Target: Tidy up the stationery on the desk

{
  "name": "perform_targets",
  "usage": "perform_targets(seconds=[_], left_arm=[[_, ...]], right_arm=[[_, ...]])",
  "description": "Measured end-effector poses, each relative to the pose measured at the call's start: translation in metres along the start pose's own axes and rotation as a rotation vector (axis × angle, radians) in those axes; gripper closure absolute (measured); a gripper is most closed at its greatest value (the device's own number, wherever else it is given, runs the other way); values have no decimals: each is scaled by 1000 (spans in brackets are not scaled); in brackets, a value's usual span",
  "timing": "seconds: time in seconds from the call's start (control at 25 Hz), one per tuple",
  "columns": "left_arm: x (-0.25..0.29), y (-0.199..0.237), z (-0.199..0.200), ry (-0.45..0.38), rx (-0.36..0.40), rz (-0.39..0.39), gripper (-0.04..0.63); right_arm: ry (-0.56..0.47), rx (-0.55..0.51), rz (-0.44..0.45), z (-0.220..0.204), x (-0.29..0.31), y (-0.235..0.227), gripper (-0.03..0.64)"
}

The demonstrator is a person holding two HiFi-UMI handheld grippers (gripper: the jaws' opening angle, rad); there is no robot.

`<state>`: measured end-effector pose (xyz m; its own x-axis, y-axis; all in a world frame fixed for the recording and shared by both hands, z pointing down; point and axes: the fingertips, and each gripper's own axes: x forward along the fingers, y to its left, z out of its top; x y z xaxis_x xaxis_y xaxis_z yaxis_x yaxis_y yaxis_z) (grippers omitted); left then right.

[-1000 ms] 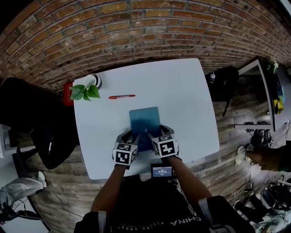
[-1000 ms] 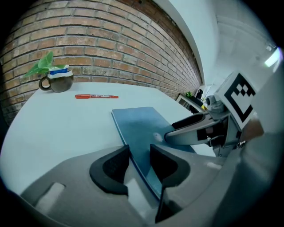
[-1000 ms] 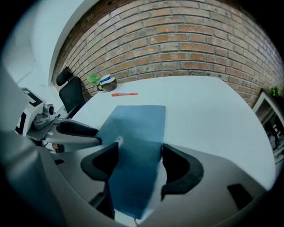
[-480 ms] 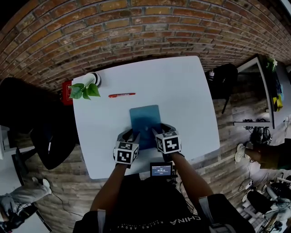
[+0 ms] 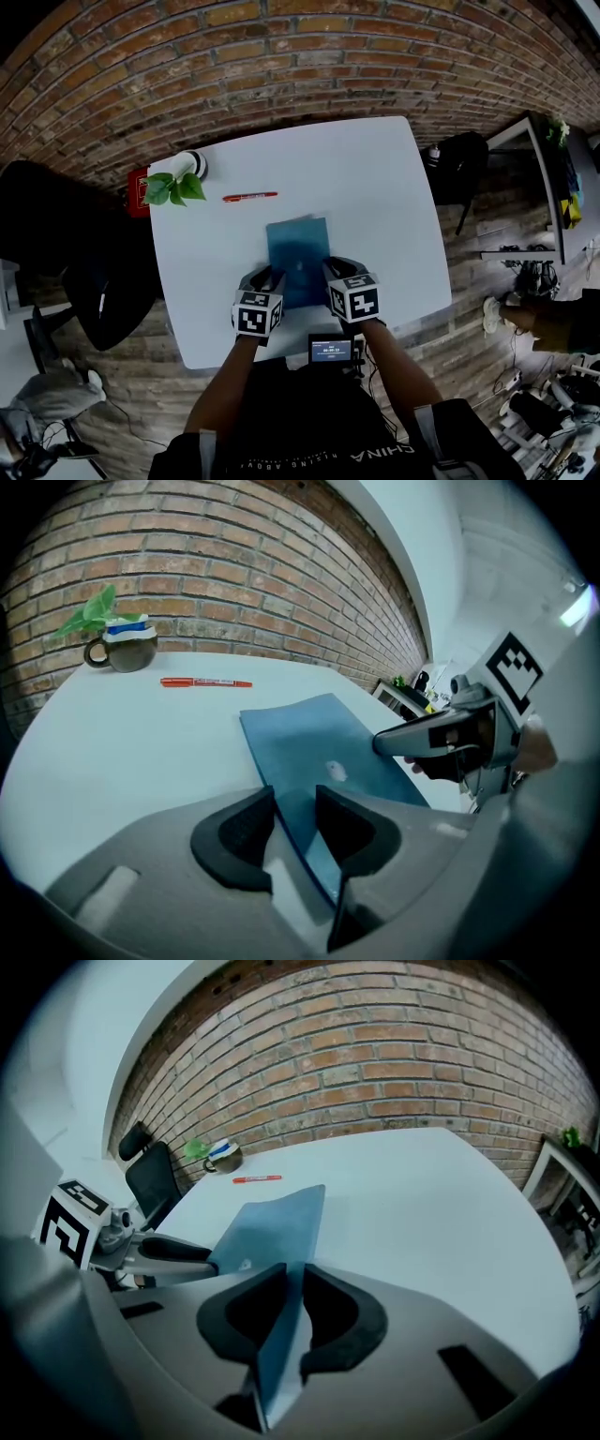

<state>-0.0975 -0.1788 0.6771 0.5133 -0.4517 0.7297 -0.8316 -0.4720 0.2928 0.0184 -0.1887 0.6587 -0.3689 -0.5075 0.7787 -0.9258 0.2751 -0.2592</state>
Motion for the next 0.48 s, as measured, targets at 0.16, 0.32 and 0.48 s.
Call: perform_targets(seconds=[0.16,0.32,0.48], left_arm=[[-1,0,0,-5,-12,-2,449],[-1,1,-1,-6,-28,-13,449],[-3,2,0,-2,-53,-43,449]], right_arm=[[-29,-35,30,9,-14,9,561],[-58,-77,71,20,-28,24,569],[-85,-117,118,31,-41,44,572]])
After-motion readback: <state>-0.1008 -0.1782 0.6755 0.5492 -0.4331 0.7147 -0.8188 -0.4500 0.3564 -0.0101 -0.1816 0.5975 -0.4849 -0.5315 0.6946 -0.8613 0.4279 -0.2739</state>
